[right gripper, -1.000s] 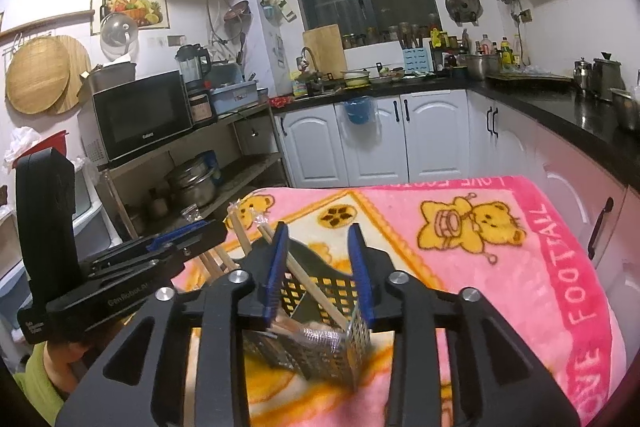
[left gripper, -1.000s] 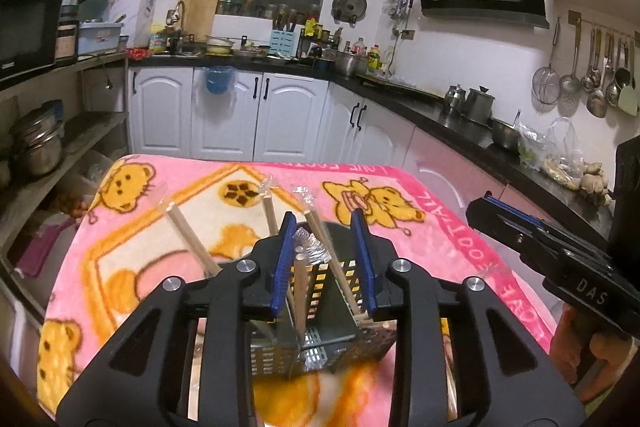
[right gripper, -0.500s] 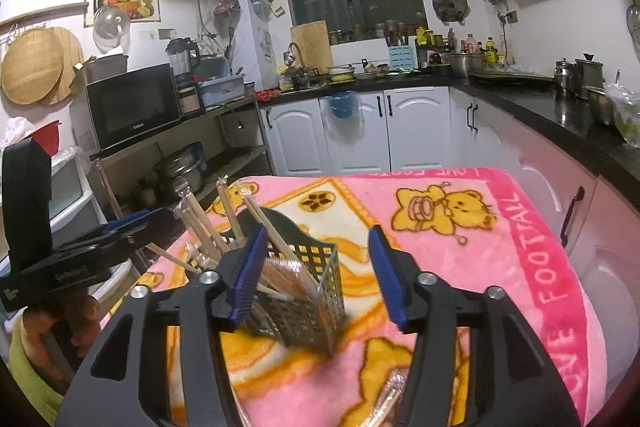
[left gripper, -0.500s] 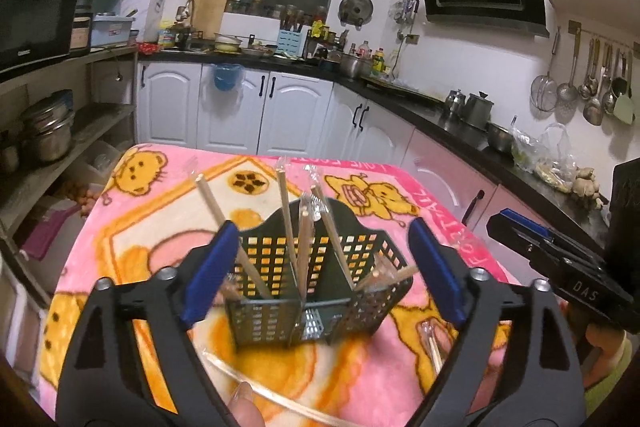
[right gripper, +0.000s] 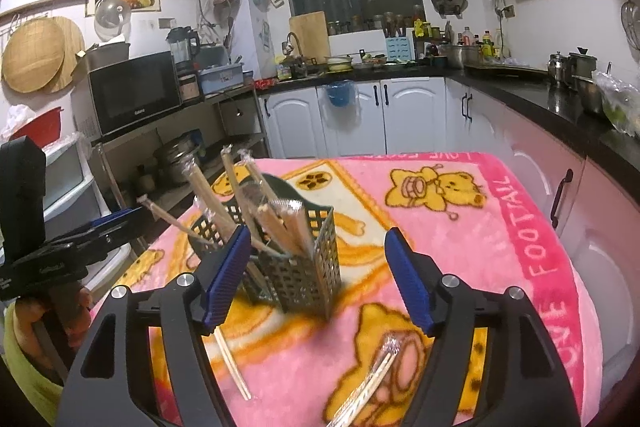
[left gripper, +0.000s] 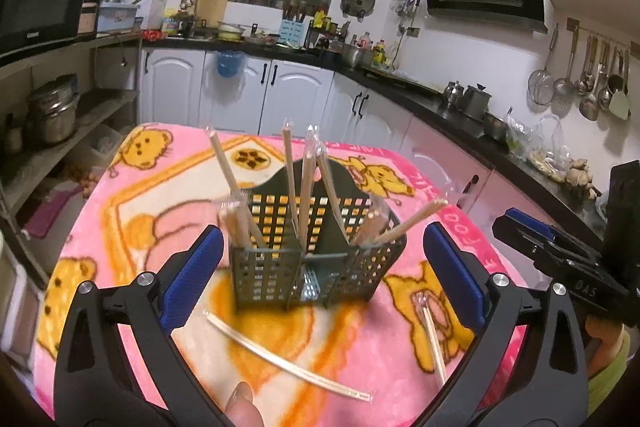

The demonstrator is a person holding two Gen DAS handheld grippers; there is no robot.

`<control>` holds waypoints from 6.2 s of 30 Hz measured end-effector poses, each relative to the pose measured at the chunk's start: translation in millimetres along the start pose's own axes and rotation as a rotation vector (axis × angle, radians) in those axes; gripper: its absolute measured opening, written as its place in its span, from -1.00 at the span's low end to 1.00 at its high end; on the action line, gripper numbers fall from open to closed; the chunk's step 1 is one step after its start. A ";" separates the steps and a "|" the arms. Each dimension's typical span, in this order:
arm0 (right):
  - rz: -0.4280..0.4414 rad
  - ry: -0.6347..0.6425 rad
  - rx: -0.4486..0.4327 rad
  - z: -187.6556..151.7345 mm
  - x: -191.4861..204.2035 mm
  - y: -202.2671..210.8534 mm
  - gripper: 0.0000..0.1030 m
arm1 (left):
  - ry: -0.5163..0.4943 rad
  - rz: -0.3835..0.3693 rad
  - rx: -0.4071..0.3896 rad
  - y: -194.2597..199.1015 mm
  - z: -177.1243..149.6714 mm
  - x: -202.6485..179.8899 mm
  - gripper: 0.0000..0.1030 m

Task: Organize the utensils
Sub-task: 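Move both open grippers toward the wrapped chopsticks on the blanket, then close the right gripper on a wrapped chopstick while the left gripper closes empty, then lift the chopstick with the right gripper and lower it into the caddy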

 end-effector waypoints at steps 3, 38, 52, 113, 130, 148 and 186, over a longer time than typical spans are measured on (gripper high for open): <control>0.000 -0.001 0.006 -4.1 0.4 0.5 0.31 | 0.013 0.005 0.009 1.7 -6.7 4.6 0.79; -0.017 0.004 0.152 -64.3 -10.3 -21.4 0.31 | 0.029 0.015 0.228 -27.4 -90.7 16.4 0.79; -0.049 -0.062 0.217 -76.9 -39.6 -36.7 0.31 | -0.297 0.031 0.350 -53.7 -138.0 -29.8 0.73; 0.010 -0.151 0.149 -53.1 -52.4 -39.8 -0.97 | -0.334 -0.084 0.314 -75.9 -88.6 -52.9 -0.98; 0.082 -0.072 -0.030 -0.3 -14.1 22.2 -0.97 | -0.225 -0.129 0.165 -23.4 -18.8 -43.4 -0.99; 0.124 0.030 -0.128 38.1 29.2 51.0 -0.97 | -0.200 -0.148 0.040 18.6 27.5 -46.7 -0.99; 0.177 0.139 -0.343 173.1 78.6 83.7 -0.97 | -0.124 -0.088 -0.184 66.8 126.2 -23.3 -0.99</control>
Point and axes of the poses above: each gripper's, at about its wrist camera, not at the fingertips, and y roughly against the way its jaws point, x to its left, z to its top, the point moved 7 cm from there along -y, roughly the way its jaws point, and after that the axes turned 9 degrees about x, right-handed, at the moved point
